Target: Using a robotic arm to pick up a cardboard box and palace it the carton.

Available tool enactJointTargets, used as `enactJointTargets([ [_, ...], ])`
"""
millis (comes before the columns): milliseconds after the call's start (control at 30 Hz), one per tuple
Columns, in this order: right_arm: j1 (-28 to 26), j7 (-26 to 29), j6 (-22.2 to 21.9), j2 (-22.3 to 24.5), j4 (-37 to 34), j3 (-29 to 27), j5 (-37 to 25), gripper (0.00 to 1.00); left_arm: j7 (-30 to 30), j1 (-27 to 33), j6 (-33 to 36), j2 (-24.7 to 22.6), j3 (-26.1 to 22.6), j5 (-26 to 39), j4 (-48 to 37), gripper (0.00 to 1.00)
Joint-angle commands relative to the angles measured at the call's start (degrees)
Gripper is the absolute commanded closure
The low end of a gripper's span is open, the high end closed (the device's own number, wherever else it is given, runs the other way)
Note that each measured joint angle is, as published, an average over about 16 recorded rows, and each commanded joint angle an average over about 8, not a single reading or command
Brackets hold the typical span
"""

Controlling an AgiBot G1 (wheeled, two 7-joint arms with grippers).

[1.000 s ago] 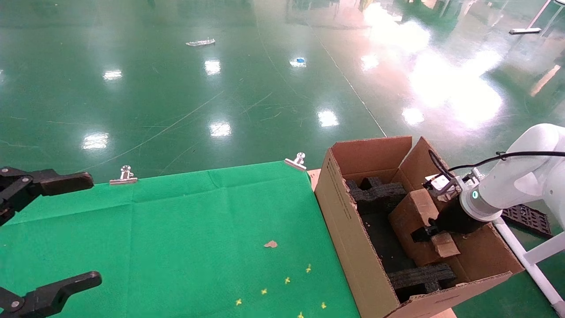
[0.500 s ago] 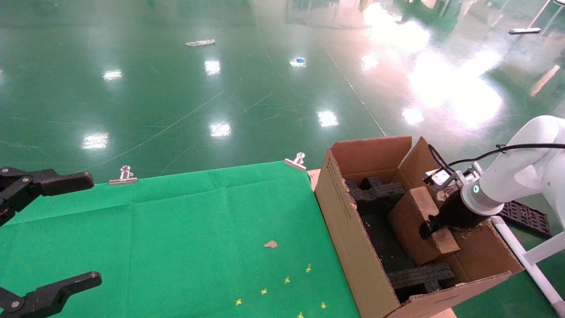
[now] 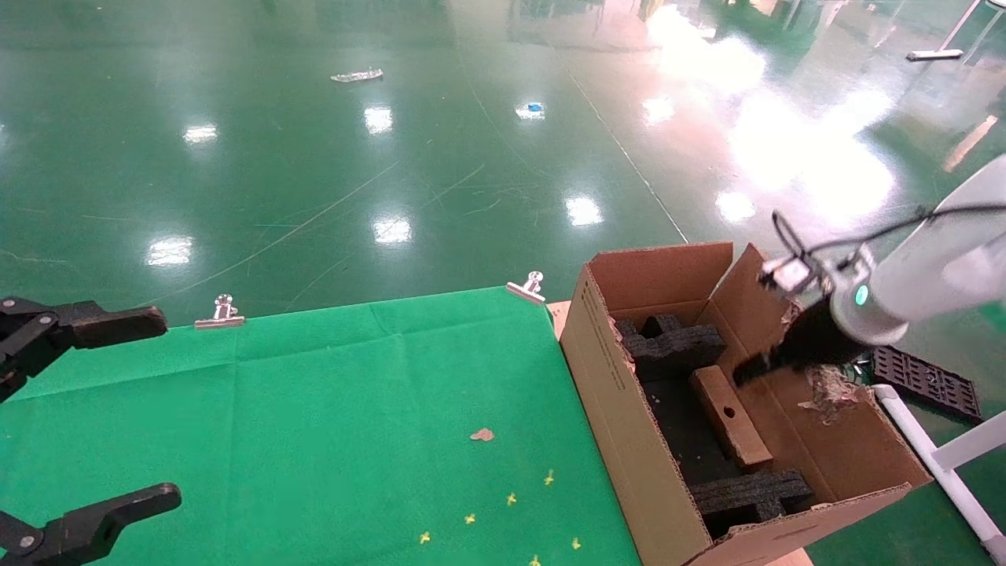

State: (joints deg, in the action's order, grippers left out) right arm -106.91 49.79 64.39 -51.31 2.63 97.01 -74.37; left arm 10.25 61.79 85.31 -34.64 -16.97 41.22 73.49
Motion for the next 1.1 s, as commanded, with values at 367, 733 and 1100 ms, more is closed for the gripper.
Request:
enactJointTargets([
  [367,-15.5,-8.3,2.2,4.4,4.6,-3.5,4.3,0.0,0.0,0.0,0.0,0.0,0.0,0.0,0.0,0.0],
  [733,-19.2,-12.2,2.9,7.5,9.5,-5.9,6.7,0.0,0.0,0.0,0.0,0.0,-0.1,0.0,0.0,0.0],
  [1100,-9.6,-16.2,5.6,8.9,18.8,-17.2,10.6,0.0,-0.1,0.0,0.0,0.0,-0.1,-0.1,-0.1,0.0],
])
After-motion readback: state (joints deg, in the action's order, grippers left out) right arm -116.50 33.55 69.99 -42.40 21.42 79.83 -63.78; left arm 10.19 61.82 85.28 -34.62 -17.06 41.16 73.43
